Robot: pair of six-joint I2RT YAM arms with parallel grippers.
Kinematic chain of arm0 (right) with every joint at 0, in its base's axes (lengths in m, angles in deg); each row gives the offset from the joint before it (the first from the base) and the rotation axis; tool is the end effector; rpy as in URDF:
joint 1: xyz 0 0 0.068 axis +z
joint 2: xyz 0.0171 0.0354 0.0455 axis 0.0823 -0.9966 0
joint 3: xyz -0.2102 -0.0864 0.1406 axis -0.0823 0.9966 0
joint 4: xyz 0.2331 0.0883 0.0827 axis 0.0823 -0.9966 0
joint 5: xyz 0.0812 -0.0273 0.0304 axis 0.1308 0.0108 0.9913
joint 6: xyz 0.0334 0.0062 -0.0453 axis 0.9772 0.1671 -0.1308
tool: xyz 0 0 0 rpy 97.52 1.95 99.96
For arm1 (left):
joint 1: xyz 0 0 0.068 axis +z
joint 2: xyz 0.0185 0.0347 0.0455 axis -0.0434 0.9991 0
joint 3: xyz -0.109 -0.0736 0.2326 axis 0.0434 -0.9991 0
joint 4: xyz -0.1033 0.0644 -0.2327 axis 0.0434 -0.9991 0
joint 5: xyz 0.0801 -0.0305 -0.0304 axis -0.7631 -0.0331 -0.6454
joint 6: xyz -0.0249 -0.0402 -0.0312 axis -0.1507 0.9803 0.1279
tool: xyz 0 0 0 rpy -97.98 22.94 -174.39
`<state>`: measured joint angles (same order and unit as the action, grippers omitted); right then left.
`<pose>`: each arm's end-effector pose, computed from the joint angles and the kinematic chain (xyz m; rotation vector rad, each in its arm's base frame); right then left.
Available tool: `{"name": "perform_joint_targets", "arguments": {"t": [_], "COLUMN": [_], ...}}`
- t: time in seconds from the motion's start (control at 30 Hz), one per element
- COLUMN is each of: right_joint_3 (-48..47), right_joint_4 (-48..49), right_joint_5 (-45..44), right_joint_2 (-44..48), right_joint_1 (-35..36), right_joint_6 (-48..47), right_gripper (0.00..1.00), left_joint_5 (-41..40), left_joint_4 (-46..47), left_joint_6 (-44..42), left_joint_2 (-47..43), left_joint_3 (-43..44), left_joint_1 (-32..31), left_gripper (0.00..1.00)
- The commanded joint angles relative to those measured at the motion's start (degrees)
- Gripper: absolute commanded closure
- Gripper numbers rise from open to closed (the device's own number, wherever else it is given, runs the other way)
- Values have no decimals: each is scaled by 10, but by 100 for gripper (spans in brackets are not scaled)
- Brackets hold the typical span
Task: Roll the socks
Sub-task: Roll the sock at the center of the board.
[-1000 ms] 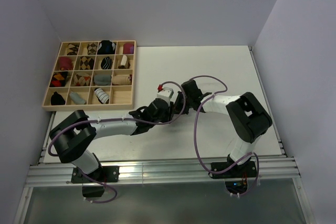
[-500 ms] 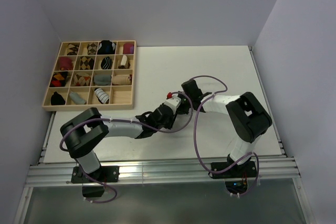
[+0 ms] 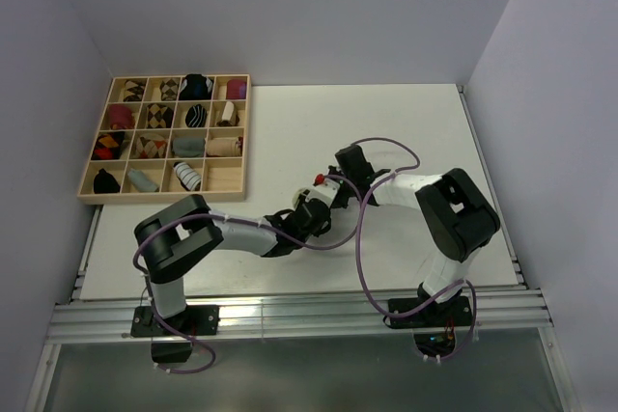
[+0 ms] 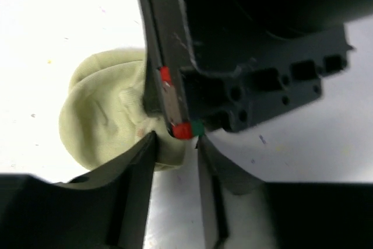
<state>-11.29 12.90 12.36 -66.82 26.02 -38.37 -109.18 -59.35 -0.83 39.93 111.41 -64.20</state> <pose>0.2856 0.1836 0.1314 0.2759 2.6339 0.9228 0.1865 -0.3064 0.1282 0.5679 2.0686 -0.2365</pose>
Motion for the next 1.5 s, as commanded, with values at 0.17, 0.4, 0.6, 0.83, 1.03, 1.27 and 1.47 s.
{"name": "perform_joint_targets", "arguments": {"t": [0.17,0.4,0.6,0.83,1.03,1.27,1.47], "right_joint_3": [7,28,7,43,90,124,126], "right_joint_4": [-30,-2,-41,-48,-12,31,45], "right_joint_5": [18,40,13,-37,-36,-15,-15], "right_joint_2": [-7,54,113,186,210,212,199], "right_joint_1": [2,-24,-63,-115,-122,-100,-55], "right_joint_6": [-2,5,-27,-19,-12,-16,-15], "right_gripper": [94,89,73,72,66,66,68], "left_joint_5": [-71,-18,72,237,400,575,644], "left_joint_4": [-75,-83,-123,-132,-93,90,250], "left_joint_6": [7,15,39,128,228,410,553], "left_joint_2": [73,50,29,-10,-27,-35,-8], "left_joint_3": [23,24,50,46,22,-65,-129], "left_joint_1": [-8,-8,3,69,144,230,274], "left_gripper": [99,99,99,99,99,99,99]}}
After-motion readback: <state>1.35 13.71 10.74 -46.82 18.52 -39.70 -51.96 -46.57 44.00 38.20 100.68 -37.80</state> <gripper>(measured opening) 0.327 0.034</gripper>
